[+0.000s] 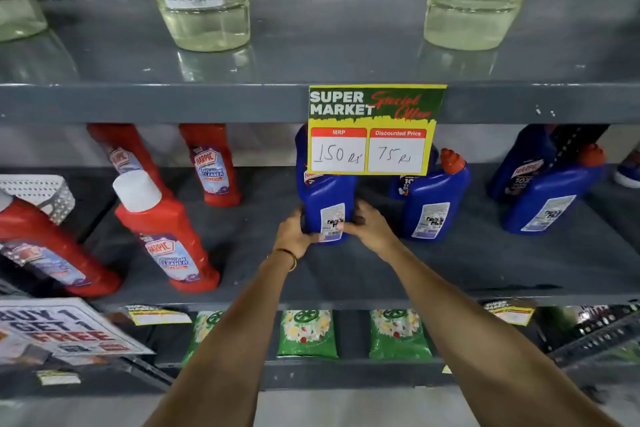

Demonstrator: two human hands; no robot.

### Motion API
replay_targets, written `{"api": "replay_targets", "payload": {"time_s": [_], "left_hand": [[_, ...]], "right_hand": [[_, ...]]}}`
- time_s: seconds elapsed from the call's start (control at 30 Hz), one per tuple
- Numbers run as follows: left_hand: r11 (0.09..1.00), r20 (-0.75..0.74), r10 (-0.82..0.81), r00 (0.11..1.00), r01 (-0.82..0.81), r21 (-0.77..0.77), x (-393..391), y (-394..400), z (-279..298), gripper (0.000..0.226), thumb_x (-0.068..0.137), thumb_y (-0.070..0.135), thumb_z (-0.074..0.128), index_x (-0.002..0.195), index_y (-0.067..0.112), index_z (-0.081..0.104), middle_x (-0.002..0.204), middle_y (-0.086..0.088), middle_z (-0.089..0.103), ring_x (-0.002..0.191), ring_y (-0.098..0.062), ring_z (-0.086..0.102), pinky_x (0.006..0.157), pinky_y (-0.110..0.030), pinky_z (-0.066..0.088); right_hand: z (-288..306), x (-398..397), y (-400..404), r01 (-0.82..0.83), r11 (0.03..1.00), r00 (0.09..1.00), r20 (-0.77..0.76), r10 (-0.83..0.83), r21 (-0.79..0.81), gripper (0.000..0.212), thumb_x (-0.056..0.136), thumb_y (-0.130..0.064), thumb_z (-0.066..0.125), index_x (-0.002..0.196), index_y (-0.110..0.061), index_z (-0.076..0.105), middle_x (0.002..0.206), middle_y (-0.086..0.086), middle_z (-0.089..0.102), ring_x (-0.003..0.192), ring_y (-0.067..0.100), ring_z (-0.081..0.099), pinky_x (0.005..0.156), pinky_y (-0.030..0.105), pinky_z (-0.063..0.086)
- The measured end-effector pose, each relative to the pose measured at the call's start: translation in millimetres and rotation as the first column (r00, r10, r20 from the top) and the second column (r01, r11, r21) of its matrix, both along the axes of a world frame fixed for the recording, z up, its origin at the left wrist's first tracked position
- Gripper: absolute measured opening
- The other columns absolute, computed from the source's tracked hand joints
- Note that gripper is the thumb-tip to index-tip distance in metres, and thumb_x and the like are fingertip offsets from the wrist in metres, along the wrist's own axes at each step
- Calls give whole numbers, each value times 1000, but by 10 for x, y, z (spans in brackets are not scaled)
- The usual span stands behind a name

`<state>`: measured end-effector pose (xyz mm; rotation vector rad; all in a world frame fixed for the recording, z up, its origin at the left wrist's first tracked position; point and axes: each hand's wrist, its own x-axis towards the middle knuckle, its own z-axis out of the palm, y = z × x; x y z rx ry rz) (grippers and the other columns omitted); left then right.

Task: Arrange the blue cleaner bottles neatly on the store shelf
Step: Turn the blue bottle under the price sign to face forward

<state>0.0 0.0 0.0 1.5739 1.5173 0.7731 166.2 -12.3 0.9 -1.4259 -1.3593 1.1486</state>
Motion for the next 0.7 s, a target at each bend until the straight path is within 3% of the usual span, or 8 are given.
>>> {"api": "replay_targets", "payload": {"time_s": [0.1,0.2,0.33,0.43,0.53,0.6,0.67,0.7], "left_hand": [[999,27,-28,999,28,-28,-6,58,-18,65,62,4,79,120,5,49,119,-16,63,105,-29,60,87,-32,48],[998,94,-29,995,33,-44,-14,89,-60,61,60,1,79,115,1,53,118,-20,63,105,-32,61,91,-40,50],[998,123,-54,991,56,-15,-69,122,-55,57,59,0,80,111,0,57,114,-20,65,100,-30,63,84,-34,51],[998,149,-56,987,54,12,-109,156,-1,56,60,4,80,110,2,57,113,-19,66,100,-31,64,87,-41,53],[998,189,-45,981,37,46,-145,147,46,53,58,5,81,106,4,57,111,-19,67,98,-32,64,87,-45,53],[998,218,-28,976,14,62,-141,103,61,49,57,9,83,99,9,57,107,-17,68,90,-25,65,76,-33,56],[995,224,-2,975,-20,95,-123,38,65,46,57,15,84,93,12,57,101,-11,69,79,-15,64,63,-17,52],[993,215,17,976,-42,113,-105,7,62,45,56,17,84,92,12,58,97,-9,69,75,-13,62,59,-15,50]], "right_hand": [[-19,-4,36,-21,999,1000,13,21,-42,56,74,6,69,125,1,48,128,22,59,115,33,58,100,47,47],[-47,-3,56,-16,999,1000,24,17,-50,54,73,4,71,124,1,50,125,22,60,114,34,59,99,47,47],[-16,-20,53,-17,999,1000,22,18,-40,52,74,3,71,122,0,51,124,22,61,113,33,60,94,41,50],[74,-25,64,-14,1000,1000,0,14,-17,49,74,0,71,120,-3,53,123,20,62,109,28,61,91,37,52],[154,-32,32,-16,1000,1000,-23,16,20,47,77,2,68,120,-3,52,122,17,62,102,19,61,79,22,53],[181,-41,7,-12,1000,999,-52,14,29,45,80,2,65,121,-6,51,121,14,62,100,15,60,73,17,53],[198,-84,-17,-12,999,998,-64,15,34,47,81,-4,66,124,-12,50,121,9,62,102,13,60,79,20,52],[208,-119,-26,-17,999,998,-66,19,32,52,80,-9,68,127,-16,47,120,4,62,104,11,60,82,21,51]]}}
